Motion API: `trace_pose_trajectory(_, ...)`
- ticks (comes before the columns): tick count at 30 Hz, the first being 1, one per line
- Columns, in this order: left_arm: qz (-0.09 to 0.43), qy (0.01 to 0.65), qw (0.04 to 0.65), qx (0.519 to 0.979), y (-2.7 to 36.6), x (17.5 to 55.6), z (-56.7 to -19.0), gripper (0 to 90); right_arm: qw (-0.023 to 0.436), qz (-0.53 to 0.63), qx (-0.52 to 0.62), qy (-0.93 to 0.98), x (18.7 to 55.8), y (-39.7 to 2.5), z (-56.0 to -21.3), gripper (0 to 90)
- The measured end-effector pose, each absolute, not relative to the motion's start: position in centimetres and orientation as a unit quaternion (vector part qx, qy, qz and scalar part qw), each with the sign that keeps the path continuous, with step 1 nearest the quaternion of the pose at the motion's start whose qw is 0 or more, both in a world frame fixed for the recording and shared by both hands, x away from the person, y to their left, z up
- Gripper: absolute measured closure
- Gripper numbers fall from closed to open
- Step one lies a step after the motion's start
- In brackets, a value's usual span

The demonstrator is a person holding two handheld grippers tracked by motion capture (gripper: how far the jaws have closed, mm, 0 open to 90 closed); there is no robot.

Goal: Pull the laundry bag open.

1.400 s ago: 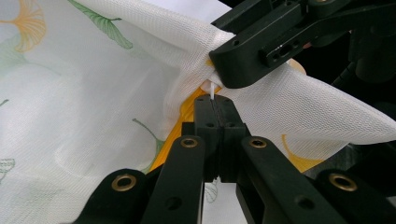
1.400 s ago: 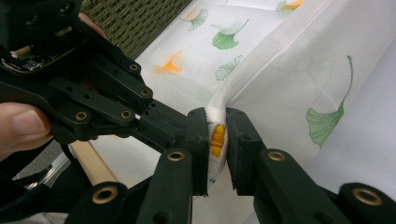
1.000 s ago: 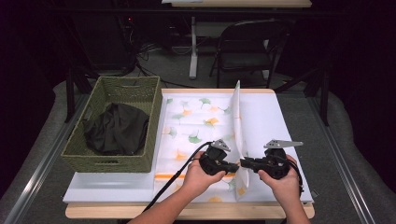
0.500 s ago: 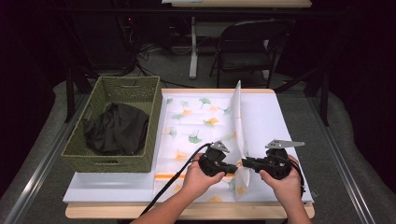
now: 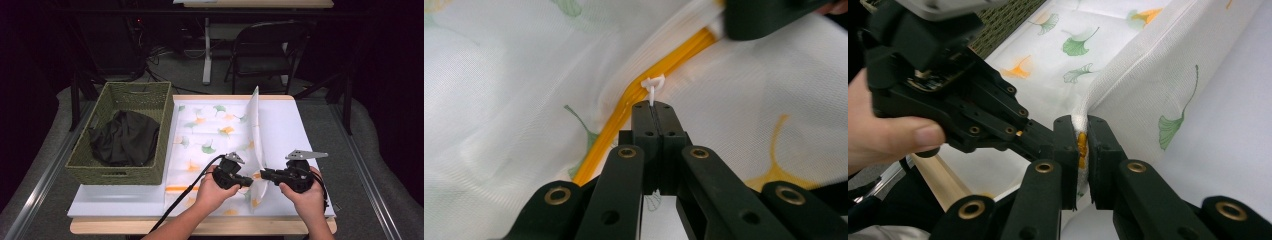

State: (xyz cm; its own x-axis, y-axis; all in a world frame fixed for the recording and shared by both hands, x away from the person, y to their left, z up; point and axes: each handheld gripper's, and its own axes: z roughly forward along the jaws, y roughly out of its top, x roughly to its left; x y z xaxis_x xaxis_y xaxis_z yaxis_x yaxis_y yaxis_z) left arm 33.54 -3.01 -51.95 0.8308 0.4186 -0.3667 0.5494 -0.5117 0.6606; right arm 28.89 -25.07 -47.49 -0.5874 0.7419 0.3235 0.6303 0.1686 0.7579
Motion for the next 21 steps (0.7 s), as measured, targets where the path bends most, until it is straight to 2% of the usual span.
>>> trace_pose_trajectory(9,-0.073,0.295,0.377,0.875,-3.1,34.0,-53.7,90.0,0.069,0.467,0.465,0.749,28.6,-27.0,-47.3,84.3)
trace_pose_trajectory(21,-0.053,0.324,0.368,0.870,0.7,34.1,-54.4,90.0,0.083,0.457,0.488,0.739,28.9,-28.6,-47.9,84.2)
